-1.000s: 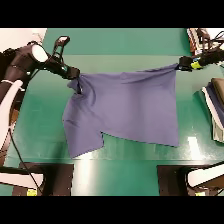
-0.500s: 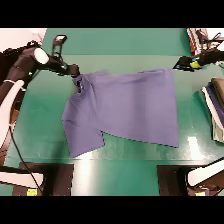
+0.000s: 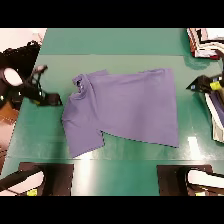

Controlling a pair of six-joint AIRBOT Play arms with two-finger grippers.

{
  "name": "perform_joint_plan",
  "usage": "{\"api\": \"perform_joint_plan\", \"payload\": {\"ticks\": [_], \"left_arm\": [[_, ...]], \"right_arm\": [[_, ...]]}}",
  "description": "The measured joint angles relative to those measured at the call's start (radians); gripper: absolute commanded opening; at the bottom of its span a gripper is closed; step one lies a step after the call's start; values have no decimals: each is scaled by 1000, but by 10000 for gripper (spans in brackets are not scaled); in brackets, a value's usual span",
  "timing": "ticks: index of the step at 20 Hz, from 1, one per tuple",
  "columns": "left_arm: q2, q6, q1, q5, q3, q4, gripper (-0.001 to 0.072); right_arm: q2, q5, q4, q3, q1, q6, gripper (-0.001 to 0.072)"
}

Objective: Fold the shirts.

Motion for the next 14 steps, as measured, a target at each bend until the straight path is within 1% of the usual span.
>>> {"api": "perform_joint_plan", "payload": {"ticks": [4,8,11,12,13,14], "left_arm": [[42,0,11,106,-189,-61,552],[50,-1,15,186,-257,-96,552],[50,-5,15,229,-277,-113,550],[47,-6,15,237,-281,-122,482],[45,-7,15,239,-283,-129,347],[43,-7,15,239,-286,-136,299]], "right_arm": [[141,-25,50,-201,-24,-22,382],[238,-50,64,-315,-31,-29,382],[274,-60,68,-352,-32,-30,382],[280,-62,68,-358,-32,-31,383],[285,-63,66,-362,-32,-31,382],[288,-64,65,-366,-32,-31,383]]}}
